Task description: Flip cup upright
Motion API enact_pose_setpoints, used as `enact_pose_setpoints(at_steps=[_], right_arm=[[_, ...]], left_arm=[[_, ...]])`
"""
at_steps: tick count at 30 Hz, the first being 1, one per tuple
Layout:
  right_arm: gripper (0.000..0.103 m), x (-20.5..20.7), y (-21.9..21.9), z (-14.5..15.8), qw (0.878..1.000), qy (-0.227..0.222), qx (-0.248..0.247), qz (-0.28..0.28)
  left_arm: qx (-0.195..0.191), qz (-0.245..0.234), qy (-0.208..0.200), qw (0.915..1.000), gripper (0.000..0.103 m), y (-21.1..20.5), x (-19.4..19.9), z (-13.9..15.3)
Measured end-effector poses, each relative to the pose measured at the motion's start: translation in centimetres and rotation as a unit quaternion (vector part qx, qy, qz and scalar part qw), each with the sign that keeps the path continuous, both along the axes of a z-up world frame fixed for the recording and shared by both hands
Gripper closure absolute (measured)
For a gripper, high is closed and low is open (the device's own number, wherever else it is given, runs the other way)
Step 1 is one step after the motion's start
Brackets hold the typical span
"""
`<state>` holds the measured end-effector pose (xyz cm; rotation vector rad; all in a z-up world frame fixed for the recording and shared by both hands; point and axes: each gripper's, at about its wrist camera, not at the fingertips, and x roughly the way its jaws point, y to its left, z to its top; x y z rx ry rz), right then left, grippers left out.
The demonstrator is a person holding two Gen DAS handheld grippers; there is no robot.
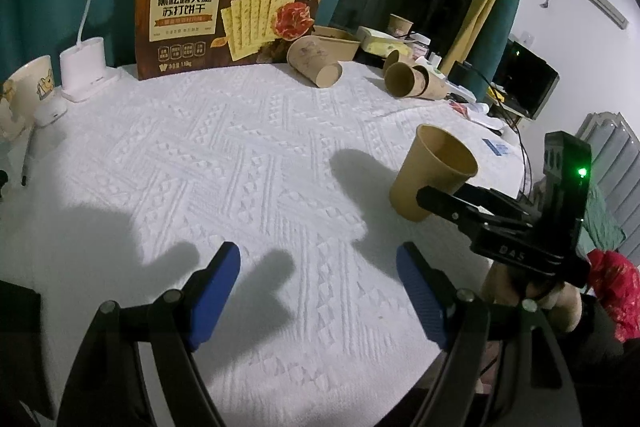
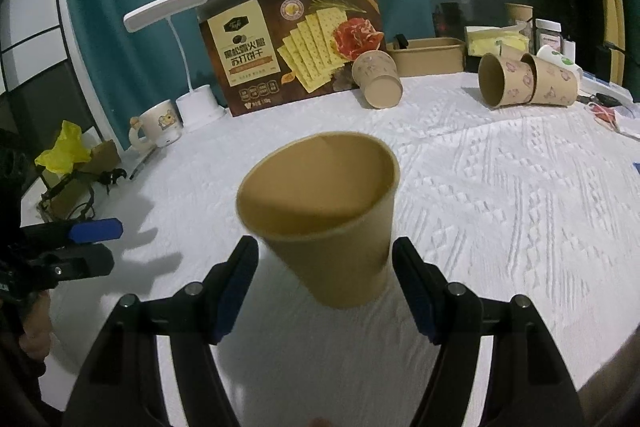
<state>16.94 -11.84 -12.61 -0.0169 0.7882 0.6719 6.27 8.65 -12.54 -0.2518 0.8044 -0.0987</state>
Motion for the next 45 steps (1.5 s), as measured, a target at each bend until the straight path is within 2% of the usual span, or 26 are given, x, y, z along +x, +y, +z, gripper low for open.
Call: enact_pose_setpoints(at_steps=[9, 15, 27, 32, 37, 45], right_arm=[[0.033, -3.0, -1.2, 0.5, 1.0, 0.001, -0.017, -0.02], [0.031, -5.0, -2.2, 1.4, 0.998, 0.001, -0.042, -0.056], [0.031, -8.9, -6.0, 6.1, 0.991, -0.017, -0.057, -0.12], [0.031, -10.3, -7.8, 8.8, 0.988, -0.034, -0.054, -0.143], [0.031, -11.5, -9.4, 11.6, 0.984, -0.056, -0.048, -0.163], [0.031, -13.3, -11.0, 15.9, 0.976, -0.104, -0.042, -0.186]], left_arm=[[0.028, -0.003, -0.019, 0.9994, 0.022, -1.0, -2.1, 0.8], [0.047, -0.003, -0.032, 0.9984, 0.022, -1.6, -3.6, 1.4], [0.061, -0.023, -0.054, 0.9964, 0.022, -3.8, -5.4, 3.2], [0.091, -0.026, -0.084, 0.992, 0.022, -5.3, -6.2, 4.8], [0.104, -0.025, -0.124, 0.9866, 0.019, -6.2, -6.5, 7.0], [0.1, -0.021, -0.194, 0.9757, 0.015, -6.7, -7.0, 10.8]])
